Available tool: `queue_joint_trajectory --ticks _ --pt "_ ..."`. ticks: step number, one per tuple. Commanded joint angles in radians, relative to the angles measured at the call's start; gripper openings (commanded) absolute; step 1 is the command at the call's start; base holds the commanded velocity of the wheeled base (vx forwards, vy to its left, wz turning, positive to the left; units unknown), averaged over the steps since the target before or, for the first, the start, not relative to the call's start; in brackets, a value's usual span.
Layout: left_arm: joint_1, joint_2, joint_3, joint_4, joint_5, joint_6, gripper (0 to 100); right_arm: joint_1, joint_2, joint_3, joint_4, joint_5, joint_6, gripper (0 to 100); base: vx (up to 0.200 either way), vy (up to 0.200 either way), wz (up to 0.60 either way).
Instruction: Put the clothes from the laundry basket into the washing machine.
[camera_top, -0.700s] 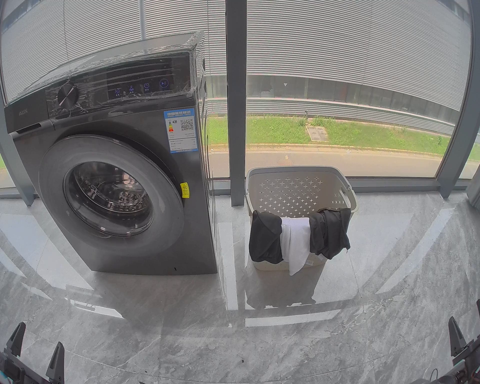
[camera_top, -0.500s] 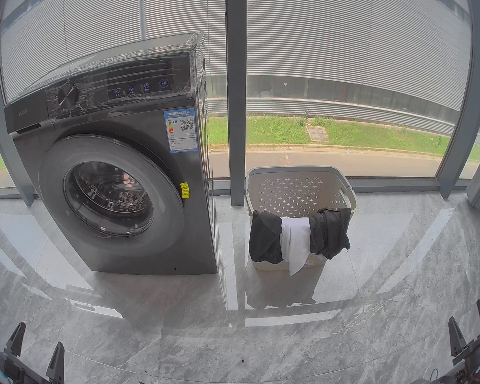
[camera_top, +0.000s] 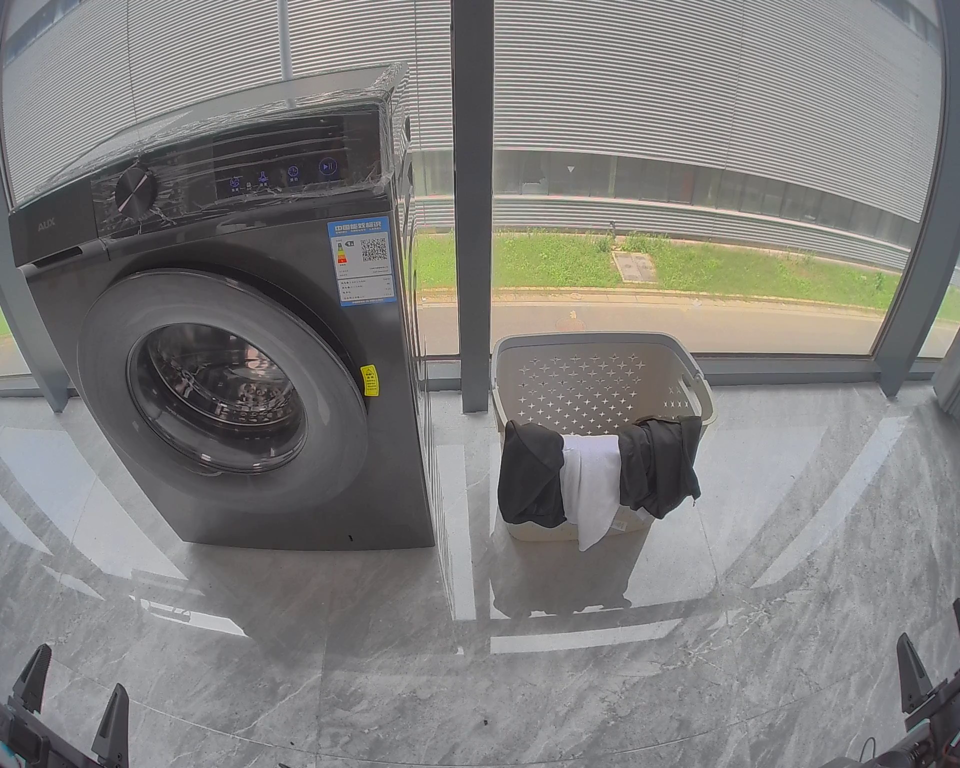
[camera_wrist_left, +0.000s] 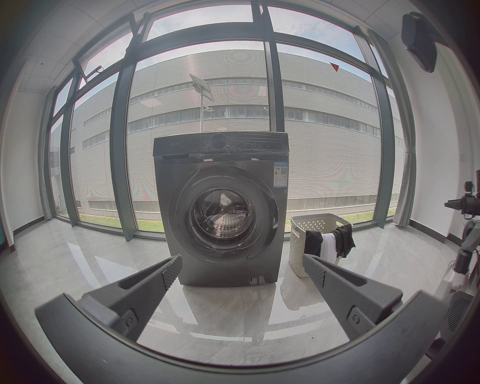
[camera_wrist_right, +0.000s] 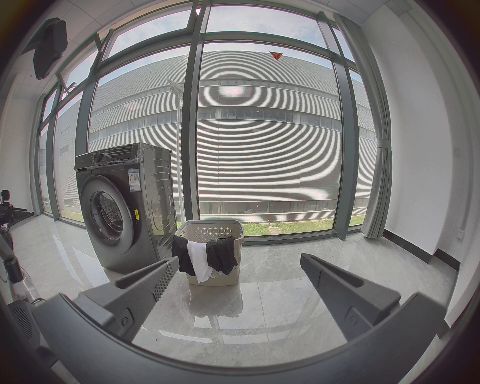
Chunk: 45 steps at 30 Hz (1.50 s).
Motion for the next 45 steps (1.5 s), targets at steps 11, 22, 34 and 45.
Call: queue_joint_trajectory --ticks 11,22,34,45 --pt "0.000 -0.016 0.016 0.000 0.000 0.000 100 0.000 -0.013 0.018 0.000 0.001 0.000 100 0.000 0.000 0.00" --pt "0.000 -0.016 0.016 0.000 0.000 0.000 100 0.000 -0.013 0.018 0.000 -0.001 0.000 100 0.000 0.000 0.00" --pt "0.000 -0.016 0.018 0.000 0.000 0.000 100 0.000 -0.013 0.018 0.000 -0.001 0.000 100 0.000 0.000 0.00" --pt "0.000 -0.016 0.018 0.000 0.000 0.000 100 0.000 -0.013 0.018 0.000 0.001 -0.002 100 0.000 0.000 0.00"
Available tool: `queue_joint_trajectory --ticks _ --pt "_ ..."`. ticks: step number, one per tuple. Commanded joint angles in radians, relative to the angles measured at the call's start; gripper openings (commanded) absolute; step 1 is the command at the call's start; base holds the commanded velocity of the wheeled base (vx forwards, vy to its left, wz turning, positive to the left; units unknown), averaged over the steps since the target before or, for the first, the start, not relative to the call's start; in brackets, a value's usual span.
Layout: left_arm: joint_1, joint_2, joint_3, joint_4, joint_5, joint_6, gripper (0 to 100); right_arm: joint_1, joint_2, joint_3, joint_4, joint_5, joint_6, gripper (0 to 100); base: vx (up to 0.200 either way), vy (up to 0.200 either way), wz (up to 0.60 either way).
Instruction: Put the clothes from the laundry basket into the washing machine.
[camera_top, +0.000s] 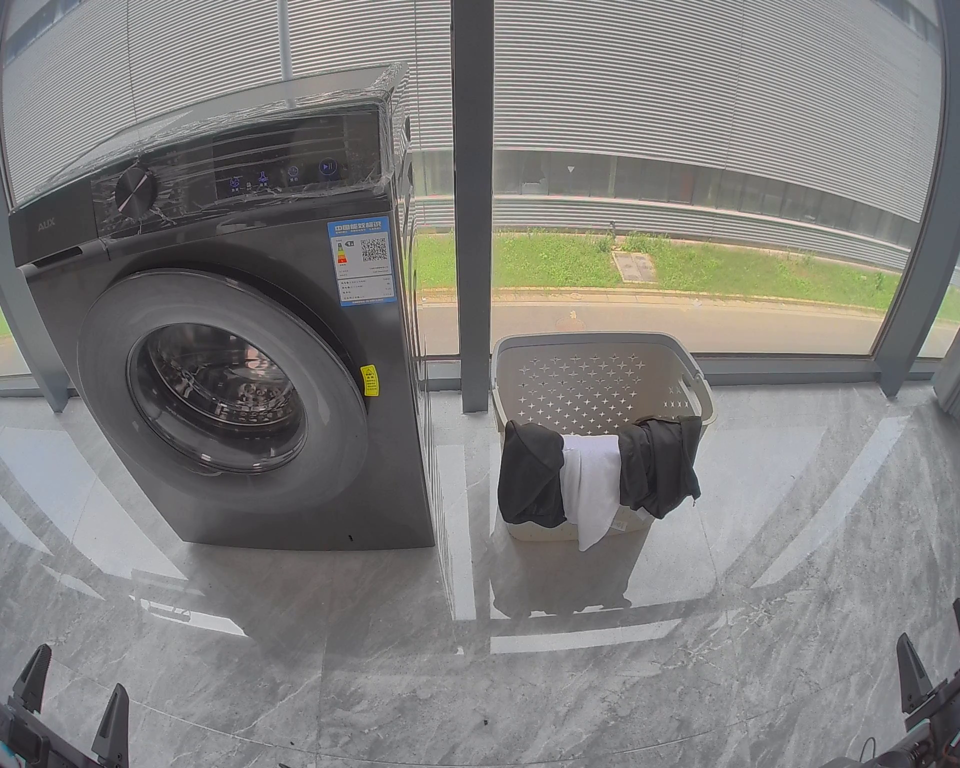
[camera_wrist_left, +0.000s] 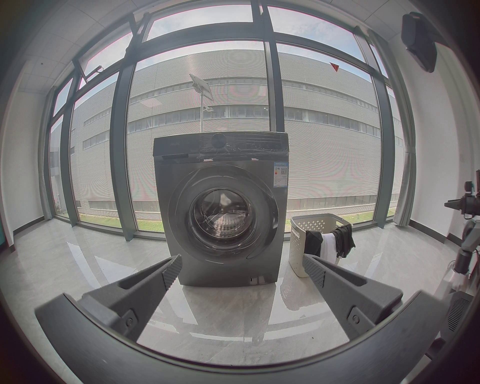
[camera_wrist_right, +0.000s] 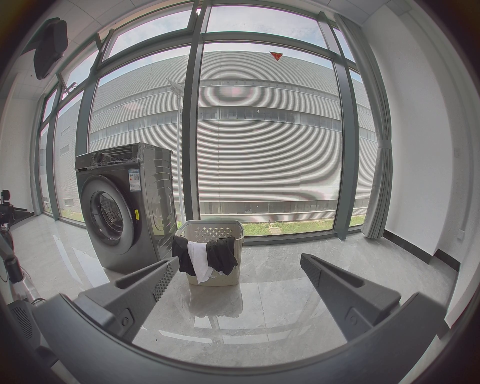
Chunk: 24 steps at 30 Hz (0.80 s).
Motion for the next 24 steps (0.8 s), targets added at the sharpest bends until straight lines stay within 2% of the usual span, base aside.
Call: queue_joint_trajectory --ticks 1,24 --pt "0.000 -0.016 0.016 0.000 0.000 0.000 100 0.000 -0.013 0.018 0.000 0.000 0.002 100 0.000 0.000 0.00" --pt "0.000 -0.016 0.016 0.000 0.002 -0.002 100 0.000 -0.013 0.018 0.000 -0.001 0.002 100 0.000 0.000 0.00"
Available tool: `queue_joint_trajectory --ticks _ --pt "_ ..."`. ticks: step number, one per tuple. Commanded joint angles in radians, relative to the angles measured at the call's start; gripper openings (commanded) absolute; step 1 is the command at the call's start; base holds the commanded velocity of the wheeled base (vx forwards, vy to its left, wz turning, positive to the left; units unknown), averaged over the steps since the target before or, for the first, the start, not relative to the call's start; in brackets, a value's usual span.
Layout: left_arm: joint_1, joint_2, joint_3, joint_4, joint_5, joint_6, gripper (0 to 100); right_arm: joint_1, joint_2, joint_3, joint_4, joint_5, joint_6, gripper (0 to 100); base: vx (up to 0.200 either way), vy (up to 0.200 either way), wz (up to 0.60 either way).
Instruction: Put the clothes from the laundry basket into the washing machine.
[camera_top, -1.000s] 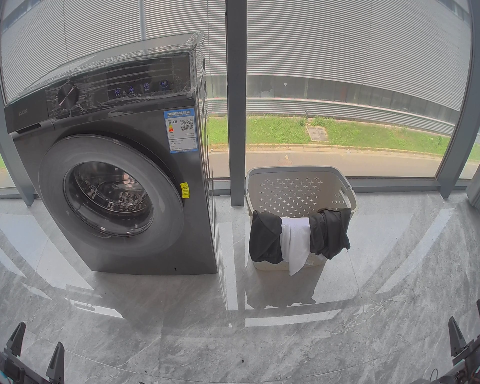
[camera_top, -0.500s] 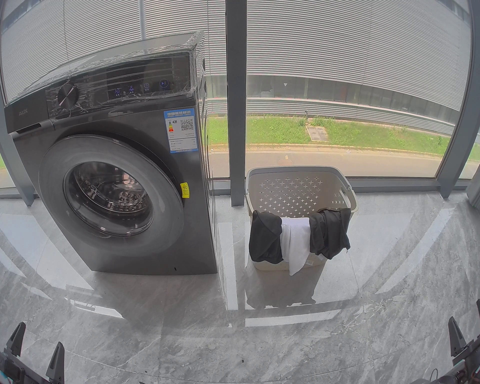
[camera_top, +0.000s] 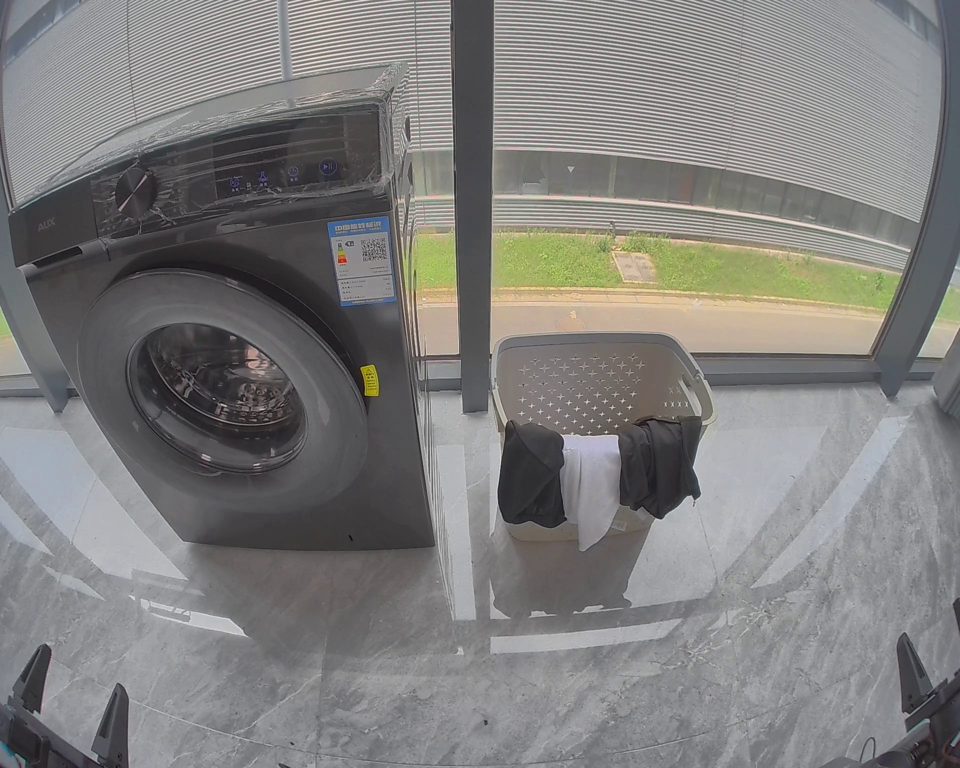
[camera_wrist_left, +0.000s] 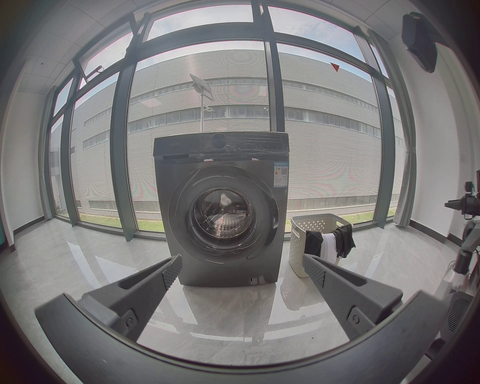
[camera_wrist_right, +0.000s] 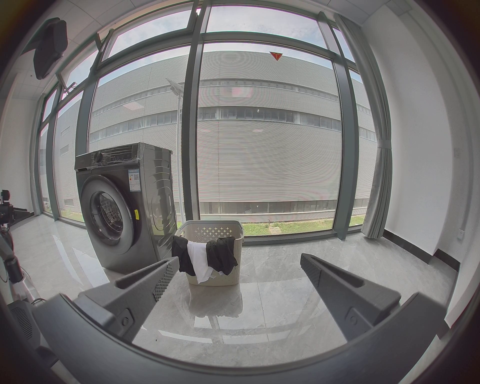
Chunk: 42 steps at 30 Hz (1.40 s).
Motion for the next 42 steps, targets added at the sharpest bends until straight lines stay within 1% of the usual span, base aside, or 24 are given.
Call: queue_joint_trajectory --ticks 1,11,42 --pt "0.000 -0.016 0.018 0.000 0.000 -0.001 100 0.001 -0.013 0.018 0.000 0.000 0.001 100 0.000 0.000 0.00" --pt "0.000 -0.016 0.016 0.000 0.000 -0.001 100 0.001 -0.013 0.018 0.000 0.000 0.001 100 0.000 0.000 0.00" --pt "0.000 -0.016 0.016 0.000 -0.001 0.001 100 0.001 -0.013 0.018 0.000 0.000 0.001 100 0.200 0.000 0.00"
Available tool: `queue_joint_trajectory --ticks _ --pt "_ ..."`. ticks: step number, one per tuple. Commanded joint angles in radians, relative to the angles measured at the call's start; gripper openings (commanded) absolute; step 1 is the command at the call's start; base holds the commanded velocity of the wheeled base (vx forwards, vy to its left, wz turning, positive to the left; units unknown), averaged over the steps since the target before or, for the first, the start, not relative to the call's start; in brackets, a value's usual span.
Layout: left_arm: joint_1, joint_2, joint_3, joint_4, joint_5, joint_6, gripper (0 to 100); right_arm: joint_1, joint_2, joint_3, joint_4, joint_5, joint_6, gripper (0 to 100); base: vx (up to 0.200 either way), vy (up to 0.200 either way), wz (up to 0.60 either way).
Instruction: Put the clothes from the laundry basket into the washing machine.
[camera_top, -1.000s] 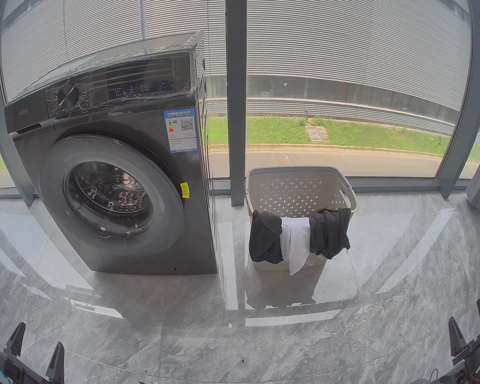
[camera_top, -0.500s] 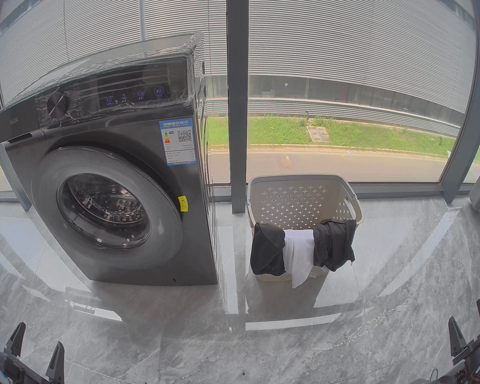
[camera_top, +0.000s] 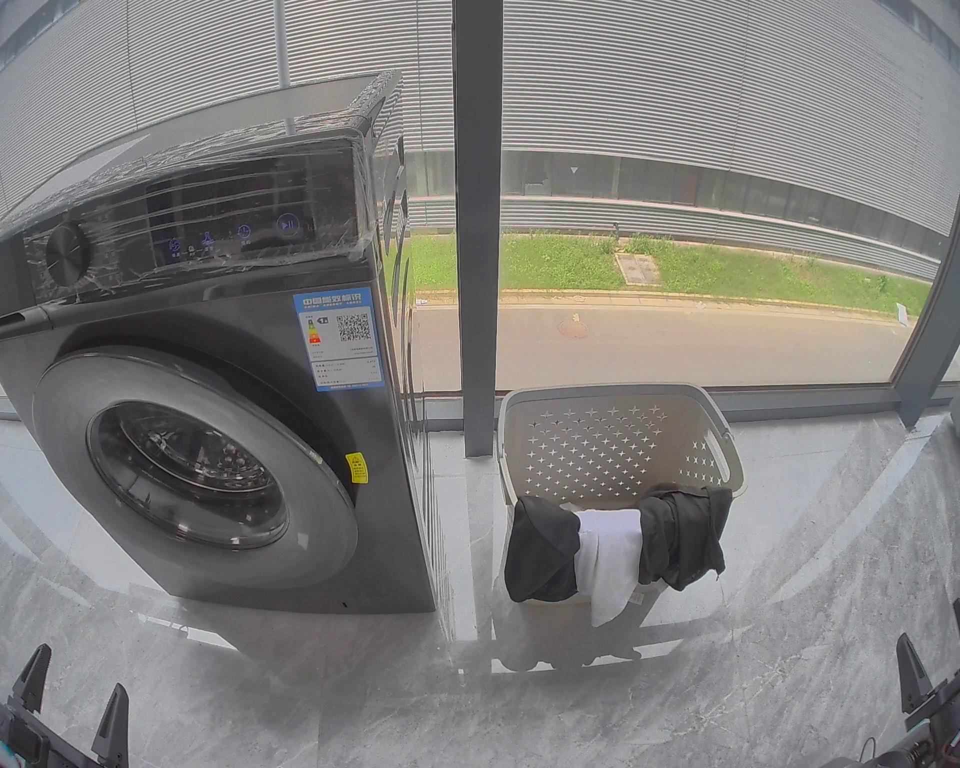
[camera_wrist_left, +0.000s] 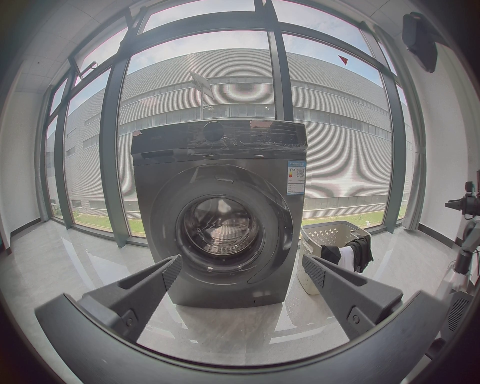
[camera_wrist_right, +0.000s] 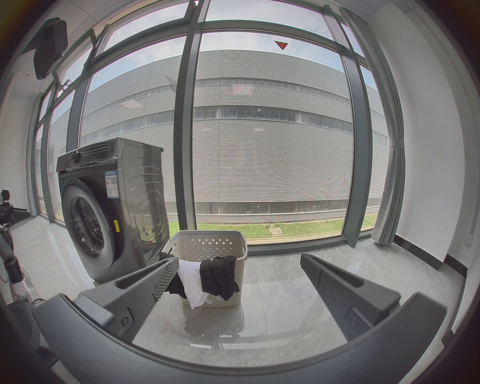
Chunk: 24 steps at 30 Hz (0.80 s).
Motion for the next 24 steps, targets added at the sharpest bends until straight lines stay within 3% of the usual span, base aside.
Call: queue_joint_trajectory --ticks 1,16,24 --pt "0.000 -0.016 0.016 0.000 -0.001 0.000 100 0.000 -0.013 0.018 0.000 -0.001 0.000 100 0.200 0.000 0.00" --pt "0.000 -0.016 0.016 0.000 -0.001 0.000 100 0.000 -0.013 0.018 0.000 -0.001 0.000 100 0.200 0.000 0.00" --pt "0.000 -0.016 0.016 0.000 -0.001 0.000 100 0.000 -0.013 0.018 0.000 -0.001 0.000 100 0.000 0.000 0.00"
